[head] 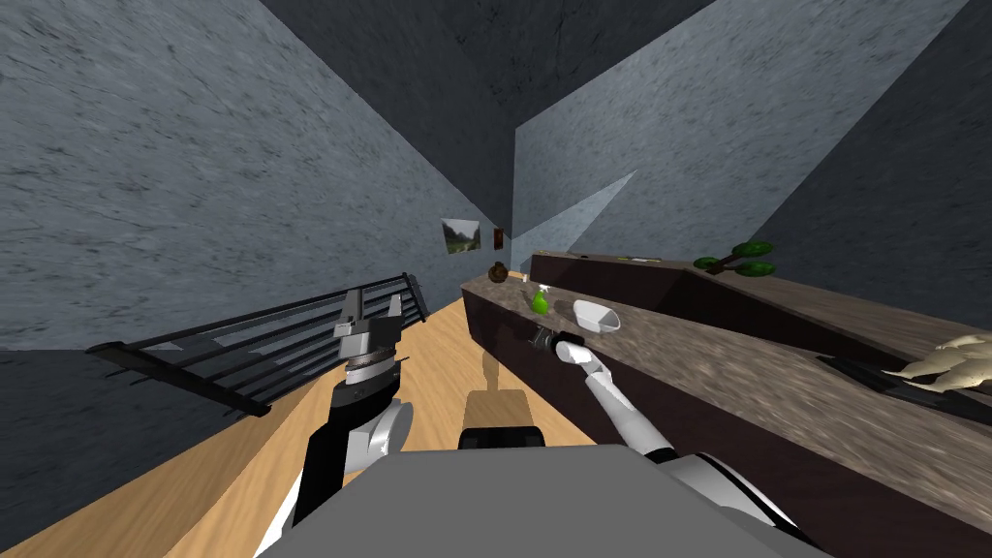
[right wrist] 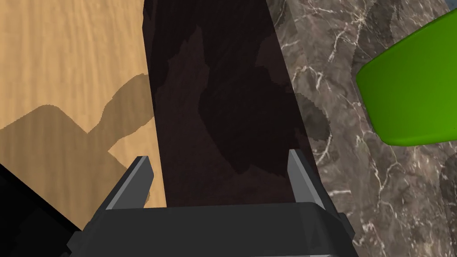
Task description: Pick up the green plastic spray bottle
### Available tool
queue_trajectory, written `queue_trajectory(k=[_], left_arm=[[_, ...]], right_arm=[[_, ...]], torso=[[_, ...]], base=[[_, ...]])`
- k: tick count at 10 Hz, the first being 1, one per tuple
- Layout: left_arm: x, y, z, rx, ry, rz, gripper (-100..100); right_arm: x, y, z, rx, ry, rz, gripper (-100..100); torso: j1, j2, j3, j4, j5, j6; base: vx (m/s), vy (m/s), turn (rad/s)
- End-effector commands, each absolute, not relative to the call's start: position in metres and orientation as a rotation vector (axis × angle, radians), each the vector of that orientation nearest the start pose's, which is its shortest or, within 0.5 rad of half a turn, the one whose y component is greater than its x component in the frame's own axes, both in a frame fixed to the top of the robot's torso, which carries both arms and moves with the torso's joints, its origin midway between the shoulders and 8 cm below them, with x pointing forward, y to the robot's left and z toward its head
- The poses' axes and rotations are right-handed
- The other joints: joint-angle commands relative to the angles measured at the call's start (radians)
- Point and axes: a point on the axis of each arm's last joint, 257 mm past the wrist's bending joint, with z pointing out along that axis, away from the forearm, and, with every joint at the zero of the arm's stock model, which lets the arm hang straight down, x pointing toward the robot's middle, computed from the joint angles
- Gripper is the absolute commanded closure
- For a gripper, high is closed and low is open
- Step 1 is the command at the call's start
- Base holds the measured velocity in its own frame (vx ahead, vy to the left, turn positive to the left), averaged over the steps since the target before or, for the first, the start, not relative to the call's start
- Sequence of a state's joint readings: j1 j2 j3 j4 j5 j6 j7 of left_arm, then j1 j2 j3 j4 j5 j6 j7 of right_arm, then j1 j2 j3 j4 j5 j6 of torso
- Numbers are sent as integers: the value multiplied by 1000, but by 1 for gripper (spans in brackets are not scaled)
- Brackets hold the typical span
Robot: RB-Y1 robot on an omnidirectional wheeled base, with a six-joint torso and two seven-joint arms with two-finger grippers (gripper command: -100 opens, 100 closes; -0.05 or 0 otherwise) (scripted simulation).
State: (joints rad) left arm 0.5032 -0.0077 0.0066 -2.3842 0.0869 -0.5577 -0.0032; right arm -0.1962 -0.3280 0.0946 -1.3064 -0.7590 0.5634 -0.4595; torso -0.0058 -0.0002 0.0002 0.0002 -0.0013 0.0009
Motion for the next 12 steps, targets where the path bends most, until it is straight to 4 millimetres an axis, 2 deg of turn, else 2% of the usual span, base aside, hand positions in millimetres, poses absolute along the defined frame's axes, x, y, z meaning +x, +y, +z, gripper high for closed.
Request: queue_trajectory(k=[1, 6, 7, 12], left_arm=[[307, 286, 78, -582, 441, -1379, 0], [307, 286, 78, -582, 441, -1379, 0], [307, 286, 78, -582, 441, -1379, 0], [307, 286, 78, -582, 441, -1379, 0]], right_arm=[[542, -230, -371, -2588, -1269, -1443, -100], [554, -225, -361, -2553, -1225, -1305, -100], [560, -229, -356, -2551, -1184, -1275, -100], [569, -221, -334, -2499, -1149, -1176, -100]], torso=[[0, 0, 0, 0, 0, 0], [-2, -2, -1, 0, 0, 0], [-2, -1, -1, 0, 0, 0], [-2, -3, -1, -1, 0, 0]], base=[[4, -76, 6], [25, -84, 0], [36, -94, -12], [37, -80, -8]])
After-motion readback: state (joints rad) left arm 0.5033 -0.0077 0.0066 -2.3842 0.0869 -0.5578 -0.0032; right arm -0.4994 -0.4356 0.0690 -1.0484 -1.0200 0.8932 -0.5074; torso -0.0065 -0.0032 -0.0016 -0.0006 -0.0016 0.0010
